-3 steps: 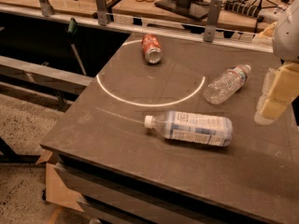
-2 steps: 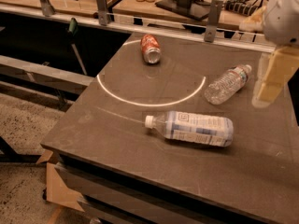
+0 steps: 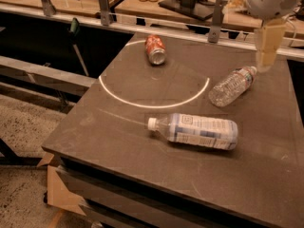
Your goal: Move water bottle near coke can
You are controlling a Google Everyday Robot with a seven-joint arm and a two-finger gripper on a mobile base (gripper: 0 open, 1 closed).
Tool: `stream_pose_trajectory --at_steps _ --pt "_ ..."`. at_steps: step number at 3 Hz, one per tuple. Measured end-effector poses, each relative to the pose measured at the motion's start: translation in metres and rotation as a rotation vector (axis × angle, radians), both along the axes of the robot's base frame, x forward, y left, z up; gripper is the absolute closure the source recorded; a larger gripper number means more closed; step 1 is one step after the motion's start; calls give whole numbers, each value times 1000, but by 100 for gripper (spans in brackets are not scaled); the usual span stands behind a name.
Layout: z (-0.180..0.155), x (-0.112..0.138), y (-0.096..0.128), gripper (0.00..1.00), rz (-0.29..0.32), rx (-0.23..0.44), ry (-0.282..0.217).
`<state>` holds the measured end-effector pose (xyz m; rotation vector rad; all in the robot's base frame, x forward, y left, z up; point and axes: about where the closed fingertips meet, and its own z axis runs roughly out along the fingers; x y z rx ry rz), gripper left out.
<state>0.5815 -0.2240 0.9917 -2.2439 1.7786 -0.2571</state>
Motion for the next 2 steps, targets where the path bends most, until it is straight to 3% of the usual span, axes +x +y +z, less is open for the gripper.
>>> stream_pose_trajectory --at_steps 1,2 --pt "-22 52 -15 0 104 -46 -2" --pt "-42 80 -28 0 235 -80 -6"
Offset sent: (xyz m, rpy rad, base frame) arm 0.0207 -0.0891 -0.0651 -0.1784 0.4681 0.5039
